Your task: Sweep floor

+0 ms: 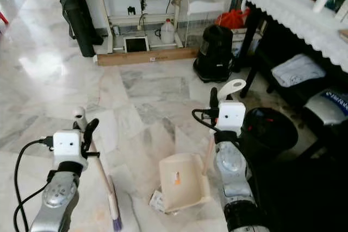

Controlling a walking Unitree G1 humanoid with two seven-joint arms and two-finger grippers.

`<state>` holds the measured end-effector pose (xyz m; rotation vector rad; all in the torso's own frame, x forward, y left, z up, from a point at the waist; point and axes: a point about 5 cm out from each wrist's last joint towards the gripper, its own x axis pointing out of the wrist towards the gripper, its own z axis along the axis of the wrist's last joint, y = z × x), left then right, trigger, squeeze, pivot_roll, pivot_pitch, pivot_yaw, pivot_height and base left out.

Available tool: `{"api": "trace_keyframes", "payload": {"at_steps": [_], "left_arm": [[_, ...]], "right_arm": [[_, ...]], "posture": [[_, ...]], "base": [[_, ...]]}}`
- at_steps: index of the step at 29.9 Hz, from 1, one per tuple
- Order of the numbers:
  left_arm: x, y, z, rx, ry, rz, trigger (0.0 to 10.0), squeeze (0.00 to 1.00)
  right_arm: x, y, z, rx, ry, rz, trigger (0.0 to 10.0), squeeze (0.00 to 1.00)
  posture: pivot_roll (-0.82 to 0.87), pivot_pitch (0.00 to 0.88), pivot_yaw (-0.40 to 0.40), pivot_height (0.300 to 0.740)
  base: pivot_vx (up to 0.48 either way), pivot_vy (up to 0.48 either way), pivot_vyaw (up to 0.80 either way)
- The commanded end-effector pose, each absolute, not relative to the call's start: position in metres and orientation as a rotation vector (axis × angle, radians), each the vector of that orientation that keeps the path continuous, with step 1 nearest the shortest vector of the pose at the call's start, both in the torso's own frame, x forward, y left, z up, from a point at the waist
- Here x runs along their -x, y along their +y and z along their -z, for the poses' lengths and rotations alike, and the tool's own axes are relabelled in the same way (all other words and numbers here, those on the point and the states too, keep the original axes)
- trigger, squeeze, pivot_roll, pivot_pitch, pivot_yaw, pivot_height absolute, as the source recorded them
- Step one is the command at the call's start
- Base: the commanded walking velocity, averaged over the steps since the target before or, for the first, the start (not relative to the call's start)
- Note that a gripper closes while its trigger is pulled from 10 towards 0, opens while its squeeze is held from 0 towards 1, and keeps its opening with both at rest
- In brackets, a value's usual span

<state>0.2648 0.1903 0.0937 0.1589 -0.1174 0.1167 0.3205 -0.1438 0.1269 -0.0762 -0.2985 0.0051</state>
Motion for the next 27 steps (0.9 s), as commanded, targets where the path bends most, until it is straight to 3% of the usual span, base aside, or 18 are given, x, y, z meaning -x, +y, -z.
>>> {"api": "trace_keyframes", "payload": {"at_steps": [1,9,19,27], "left_arm": [[-0.266,0.185,-0.102,-0.159,-0.164,-0.096,10.0,0.0],[-0.266,0.184,-0.102,-0.153,-0.159,-0.081,10.0,0.0],[-0.268,0.17,-0.095,-0.069,-0.083,0.112,10.0,0.0],[-0.268,0.173,-0.096,-0.049,-0.073,0.139,10.0,0.0]], "right_arm": [[-0.32,-0.149,-0.134,0.054,-0.336,0.02,10.0,0.0],[-0.32,-0.153,-0.129,0.062,-0.314,0.039,10.0,0.0],[-0.313,-0.171,-0.108,0.114,-0.238,0.139,10.0,0.0],[-0.307,-0.183,-0.093,0.158,-0.179,0.228,10.0,0.0]], "posture": [[0.09,0.079,-0.004,0.74],[0.09,0.08,-0.003,0.74],[0.09,0.083,-0.001,0.74],[0.1,0.088,0.002,0.74]], "base": [[0.0,0.0,0.0],[0.0,0.0,0.0],[0.0,0.0,0.0],[0.0,0.0,0.0]]}}
